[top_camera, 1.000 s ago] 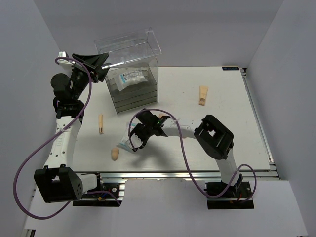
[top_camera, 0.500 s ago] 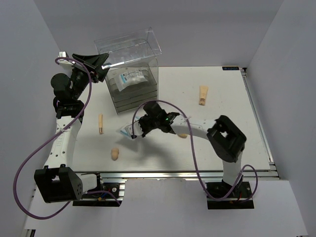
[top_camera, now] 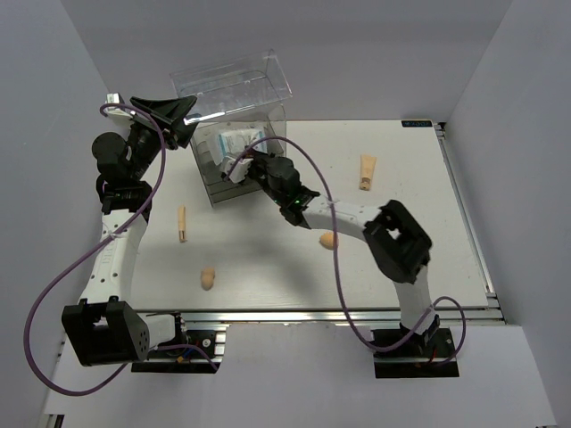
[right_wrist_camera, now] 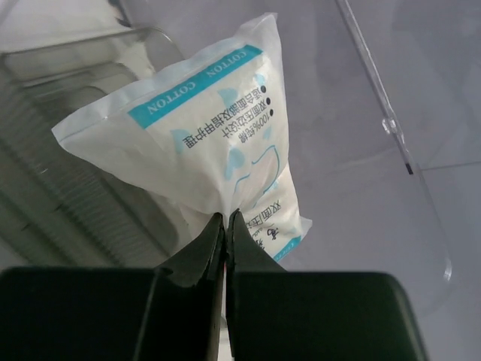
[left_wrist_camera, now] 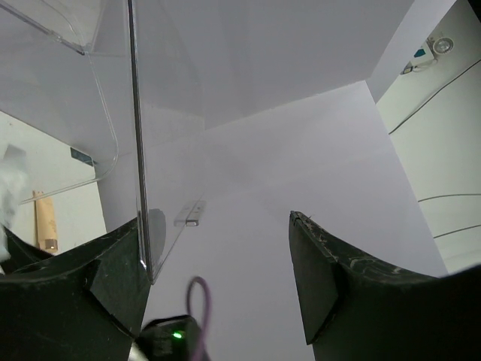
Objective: Organize the makeup
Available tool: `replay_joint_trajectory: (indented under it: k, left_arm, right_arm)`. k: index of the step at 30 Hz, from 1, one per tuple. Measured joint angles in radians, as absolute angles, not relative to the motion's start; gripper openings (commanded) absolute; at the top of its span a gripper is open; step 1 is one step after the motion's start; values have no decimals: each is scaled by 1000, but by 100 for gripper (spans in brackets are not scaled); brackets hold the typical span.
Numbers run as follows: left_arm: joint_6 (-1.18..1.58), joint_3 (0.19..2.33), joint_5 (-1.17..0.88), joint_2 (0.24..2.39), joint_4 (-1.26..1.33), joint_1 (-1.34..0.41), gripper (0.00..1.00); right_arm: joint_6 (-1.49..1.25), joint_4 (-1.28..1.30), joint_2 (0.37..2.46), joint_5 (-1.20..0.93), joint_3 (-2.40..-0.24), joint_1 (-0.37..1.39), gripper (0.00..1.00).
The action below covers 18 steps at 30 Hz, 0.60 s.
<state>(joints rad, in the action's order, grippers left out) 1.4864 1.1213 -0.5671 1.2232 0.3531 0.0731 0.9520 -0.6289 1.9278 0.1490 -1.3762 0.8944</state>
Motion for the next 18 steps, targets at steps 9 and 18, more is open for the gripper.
replay_joint_trajectory:
  k: [9,18]
  left_arm:
    - [1486,1121,-567,1223,352,75,78]
    - [1486,1121,-567,1224,367,75,78]
  right_arm:
    - [1021,-702,2247,275,-1663,888,63]
    - [1032,-703,2070,144,-1452,878,75]
